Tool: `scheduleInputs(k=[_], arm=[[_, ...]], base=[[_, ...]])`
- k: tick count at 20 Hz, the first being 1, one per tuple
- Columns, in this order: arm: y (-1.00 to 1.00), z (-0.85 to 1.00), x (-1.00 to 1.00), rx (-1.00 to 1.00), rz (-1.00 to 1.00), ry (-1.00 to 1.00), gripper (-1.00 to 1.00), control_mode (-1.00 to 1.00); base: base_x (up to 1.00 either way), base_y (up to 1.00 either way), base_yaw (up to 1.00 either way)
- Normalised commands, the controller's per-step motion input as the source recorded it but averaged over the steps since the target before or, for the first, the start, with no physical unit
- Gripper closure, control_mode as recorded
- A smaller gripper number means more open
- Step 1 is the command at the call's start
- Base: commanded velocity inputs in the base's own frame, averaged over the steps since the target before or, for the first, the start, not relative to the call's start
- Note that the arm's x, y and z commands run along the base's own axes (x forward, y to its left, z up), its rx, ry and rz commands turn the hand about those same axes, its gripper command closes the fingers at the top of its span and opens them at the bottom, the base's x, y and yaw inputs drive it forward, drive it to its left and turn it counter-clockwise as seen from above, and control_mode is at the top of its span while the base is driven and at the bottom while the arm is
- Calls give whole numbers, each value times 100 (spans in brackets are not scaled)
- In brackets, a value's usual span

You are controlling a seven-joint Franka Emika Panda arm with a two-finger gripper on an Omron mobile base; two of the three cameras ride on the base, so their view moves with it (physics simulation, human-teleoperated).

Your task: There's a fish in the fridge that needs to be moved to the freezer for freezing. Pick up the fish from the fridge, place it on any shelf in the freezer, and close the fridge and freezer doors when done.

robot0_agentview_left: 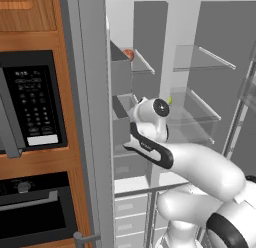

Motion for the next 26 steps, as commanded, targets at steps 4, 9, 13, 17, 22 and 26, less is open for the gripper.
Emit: scheduleInputs(k=[4,9,13,17,22,26], arm=[[1,-15,40,-4,2,0,100,-100],[3,-15,45,-5,0,0,100,-100],[23,-2,46,-6,0,0,100,-100],[22,-7,45,-6,0,0,100,-100],[0,-10,41,-1,0,0,100,-100],[0,-11,43,0,0,0,100,-100]], base=[[0,0,0],[0,0,0],[0,0,0],[0,0,0],[0,0,0],[0,0,0]])
